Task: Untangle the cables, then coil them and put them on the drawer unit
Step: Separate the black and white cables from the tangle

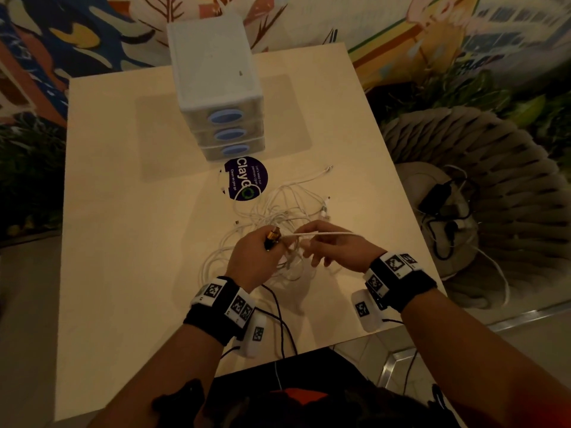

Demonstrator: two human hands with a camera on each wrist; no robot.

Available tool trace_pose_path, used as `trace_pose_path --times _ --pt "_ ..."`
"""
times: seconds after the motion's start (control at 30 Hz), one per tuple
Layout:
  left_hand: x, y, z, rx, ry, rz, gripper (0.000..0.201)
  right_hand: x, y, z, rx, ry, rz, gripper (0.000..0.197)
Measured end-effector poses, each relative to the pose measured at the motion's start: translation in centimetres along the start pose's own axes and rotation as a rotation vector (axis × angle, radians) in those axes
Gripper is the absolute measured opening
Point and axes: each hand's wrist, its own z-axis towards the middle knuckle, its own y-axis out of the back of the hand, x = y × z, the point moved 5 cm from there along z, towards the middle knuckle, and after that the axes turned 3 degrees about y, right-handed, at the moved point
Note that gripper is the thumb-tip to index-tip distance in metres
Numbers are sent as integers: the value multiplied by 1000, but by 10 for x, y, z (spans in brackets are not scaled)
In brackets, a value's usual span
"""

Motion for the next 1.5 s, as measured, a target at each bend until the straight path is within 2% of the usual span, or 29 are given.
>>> trace_pose_path --times 0.07,0.13,0.2,0.27,0.33,0.4,0.47,0.53,0.6,0.7,0.8,0.87,0.97,1.03,1.1,1.17,1.3,1.4,1.5 --pt "0 3 -1 -4 23 -40 17 -5 6 -2 -96 -26 32 29" --pt "2 7 -2 -36 47 -78 20 -11 18 -7 -200 -14 53 37" --pt "6 10 -1 -65 76 -84 25 -18 27 -14 -242 13 108 58" --pt "11 11 -1 -65 114 -81 23 -25 33 -22 -264 33 329 74" --pt "14 11 -2 -58 127 -48 21 -23 39 -26 -304 64 578 64" --pt "15 10 -3 -39 113 1 20 -20 47 -26 -420 64 695 37" --pt "16 7 -5 -19 104 17 19 -16 55 -23 -583 93 646 27" --pt "17 7 -7 -36 77 29 16 -6 59 -19 -664 164 488 22" --pt "16 9 -10 -57 42 6 10 10 56 -16 -633 241 222 24" --pt "17 12 -12 -64 28 -6 7 37 37 -12 -476 304 -194 28" --pt "18 14 -11 -61 26 -12 7 50 15 -9 -351 329 -363 30" --pt "20 15 -13 -61 22 -13 9 54 7 -8 -327 326 -354 31" --pt "20 17 -17 -50 27 -16 10 67 3 -12 -362 374 -208 31" --pt "20 17 -19 37 16 -31 21 75 6 -13 -398 413 -113 30" --pt "19 17 -21 164 -12 -15 41 81 10 -11 -405 424 -57 29" --pt "17 22 -21 189 -28 1 49 84 11 -9 -387 422 -41 29" --pt "8 38 -15 32 2 -158 38 86 3 -9 -314 427 -31 30" --pt "-11 34 -14 28 -43 -200 38 85 -11 -9 -230 423 -20 31" --pt "-24 28 -16 -36 -115 -84 6 83 -22 -11 -147 411 -15 32"
